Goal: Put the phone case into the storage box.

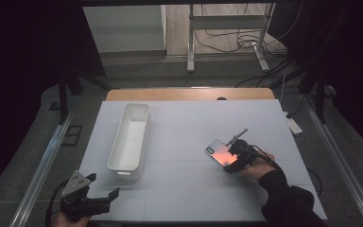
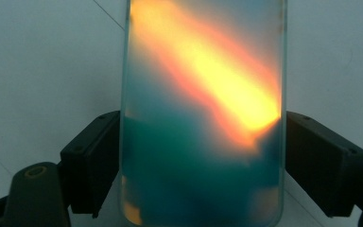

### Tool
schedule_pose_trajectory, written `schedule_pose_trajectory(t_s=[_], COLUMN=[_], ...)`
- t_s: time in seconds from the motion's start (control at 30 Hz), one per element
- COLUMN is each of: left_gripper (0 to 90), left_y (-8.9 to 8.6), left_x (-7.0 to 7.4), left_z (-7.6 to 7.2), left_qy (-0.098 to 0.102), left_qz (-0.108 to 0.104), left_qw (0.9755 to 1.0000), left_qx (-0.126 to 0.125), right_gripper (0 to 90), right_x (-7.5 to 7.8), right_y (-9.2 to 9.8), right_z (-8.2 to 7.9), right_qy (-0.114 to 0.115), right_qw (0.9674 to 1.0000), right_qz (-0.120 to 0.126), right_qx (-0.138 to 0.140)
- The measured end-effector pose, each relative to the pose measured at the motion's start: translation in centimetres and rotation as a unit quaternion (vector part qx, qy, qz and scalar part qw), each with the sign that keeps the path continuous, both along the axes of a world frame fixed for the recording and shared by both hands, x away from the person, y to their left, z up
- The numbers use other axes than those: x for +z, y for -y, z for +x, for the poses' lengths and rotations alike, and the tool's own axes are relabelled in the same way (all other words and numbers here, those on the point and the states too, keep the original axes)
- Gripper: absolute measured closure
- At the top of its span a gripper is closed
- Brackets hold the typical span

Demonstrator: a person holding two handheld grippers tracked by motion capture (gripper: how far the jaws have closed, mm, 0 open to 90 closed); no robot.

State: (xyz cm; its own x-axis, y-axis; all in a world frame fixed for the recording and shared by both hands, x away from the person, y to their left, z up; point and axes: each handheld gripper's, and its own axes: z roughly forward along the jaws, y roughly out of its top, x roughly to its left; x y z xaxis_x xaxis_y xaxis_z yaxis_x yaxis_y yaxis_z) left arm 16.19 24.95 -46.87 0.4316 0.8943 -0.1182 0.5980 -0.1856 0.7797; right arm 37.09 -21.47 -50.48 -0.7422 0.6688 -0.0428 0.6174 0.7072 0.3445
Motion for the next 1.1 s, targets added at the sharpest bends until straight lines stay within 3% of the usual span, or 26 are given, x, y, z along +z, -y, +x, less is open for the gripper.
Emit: schedule_pose_trajectory(t_s=[0.33, 0.5, 0.83, 0.97, 1.1], left_gripper=[1.5, 2.8, 0.0, 0.0, 0.0], left_y=[-0.1, -0.1, 0.4, 0.7, 1.1], left_x=[0.0, 0.0, 0.1, 0.2, 0.3], left_z=[0.0, 0.2, 0.3, 0.4, 0.6], left_qy=[0.0, -0.008, -0.009, -0.004, 0.0], left_qz=[-0.004, -0.015, 0.003, -0.015, -0.012], left_qw=[1.0, 0.9994, 0.9985, 0.9981, 0.9977], left_qx=[-0.005, -0.032, -0.053, -0.059, -0.066], right_gripper=[17.6, 17.6, 17.5, 17.5, 17.5], right_x=[0.3, 0.7, 2.0, 2.4, 2.7], right_y=[0.3, 0.5, 1.1, 1.2, 1.3], right_z=[-0.4, -0.5, -1.1, -1.3, -1.5], right_qy=[0.007, 0.009, 0.027, 0.031, 0.033], right_qw=[0.9998, 0.9992, 0.9968, 0.9959, 0.9951], right_qz=[0.021, 0.039, 0.075, 0.085, 0.092], right_qx=[-0.001, 0.001, 0.006, 0.009, 0.015])
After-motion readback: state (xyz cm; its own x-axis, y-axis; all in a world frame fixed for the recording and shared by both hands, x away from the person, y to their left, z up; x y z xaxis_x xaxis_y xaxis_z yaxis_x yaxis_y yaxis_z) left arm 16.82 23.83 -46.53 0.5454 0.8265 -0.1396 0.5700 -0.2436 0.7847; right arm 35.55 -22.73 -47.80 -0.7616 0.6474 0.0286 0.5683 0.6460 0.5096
